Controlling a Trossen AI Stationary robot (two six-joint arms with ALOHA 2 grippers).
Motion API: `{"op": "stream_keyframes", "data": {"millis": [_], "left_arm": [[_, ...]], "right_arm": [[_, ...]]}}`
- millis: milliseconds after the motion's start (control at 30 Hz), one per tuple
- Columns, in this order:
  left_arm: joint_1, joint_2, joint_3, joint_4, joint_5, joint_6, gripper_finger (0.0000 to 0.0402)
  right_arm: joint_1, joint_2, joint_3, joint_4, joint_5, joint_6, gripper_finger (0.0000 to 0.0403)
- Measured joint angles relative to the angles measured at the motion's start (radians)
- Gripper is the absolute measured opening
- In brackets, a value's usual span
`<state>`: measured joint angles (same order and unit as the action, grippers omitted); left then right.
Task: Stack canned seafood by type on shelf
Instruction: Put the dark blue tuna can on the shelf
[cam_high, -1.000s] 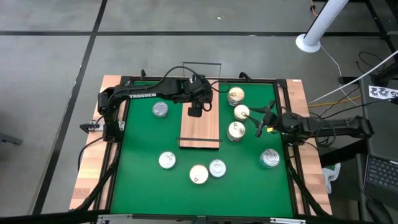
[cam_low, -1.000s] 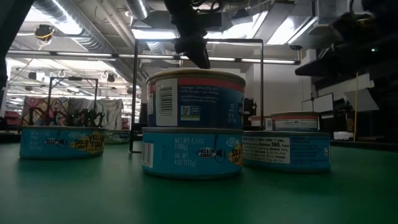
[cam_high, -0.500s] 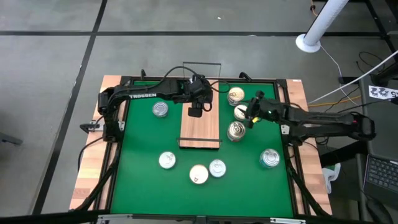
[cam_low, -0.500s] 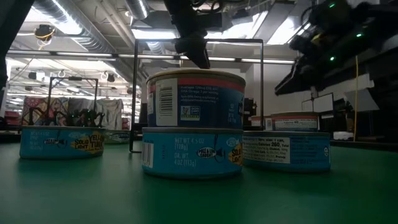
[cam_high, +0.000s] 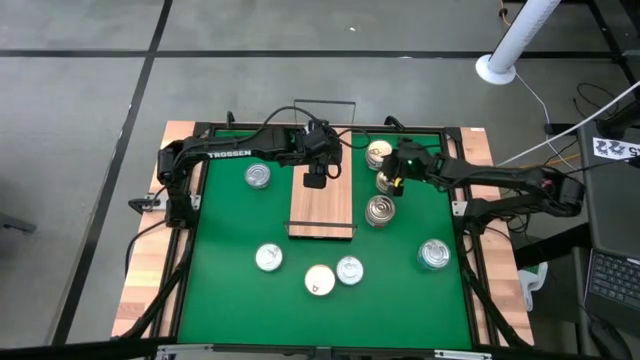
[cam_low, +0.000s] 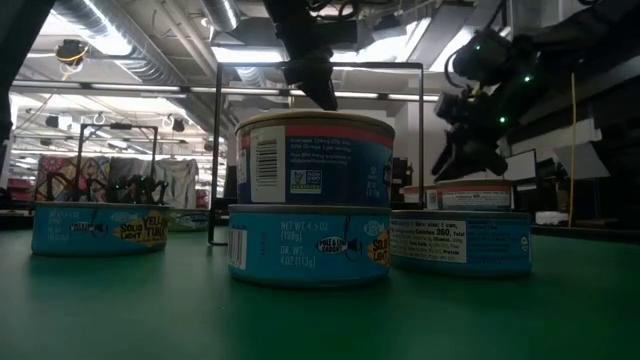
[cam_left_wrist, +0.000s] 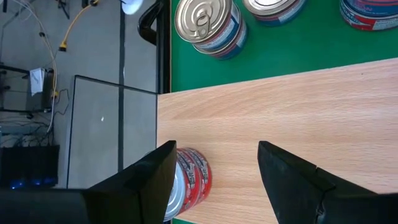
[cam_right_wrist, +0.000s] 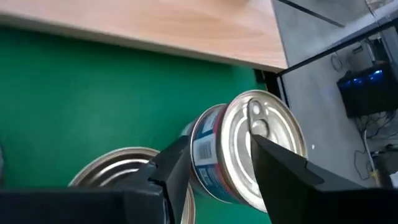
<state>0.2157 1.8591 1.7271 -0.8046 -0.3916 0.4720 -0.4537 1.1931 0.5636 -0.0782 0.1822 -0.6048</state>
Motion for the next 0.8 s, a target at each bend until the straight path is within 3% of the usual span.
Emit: {"op": "stream_keyframes", "data": {"millis": [667, 800], "left_arm": [[0.0, 0.0, 0.0, 0.0, 0.0, -0.03, 0.0223], [0.0, 0.0, 0.0, 0.0, 0.0, -0.031, 0.0223]], "right_arm": [[0.001, 0.094, 0.003, 0.011, 0.089, -0.009, 0.017], [0.0, 0.094, 0.003, 0.014, 0.089, -0.008, 0.0152]]}}
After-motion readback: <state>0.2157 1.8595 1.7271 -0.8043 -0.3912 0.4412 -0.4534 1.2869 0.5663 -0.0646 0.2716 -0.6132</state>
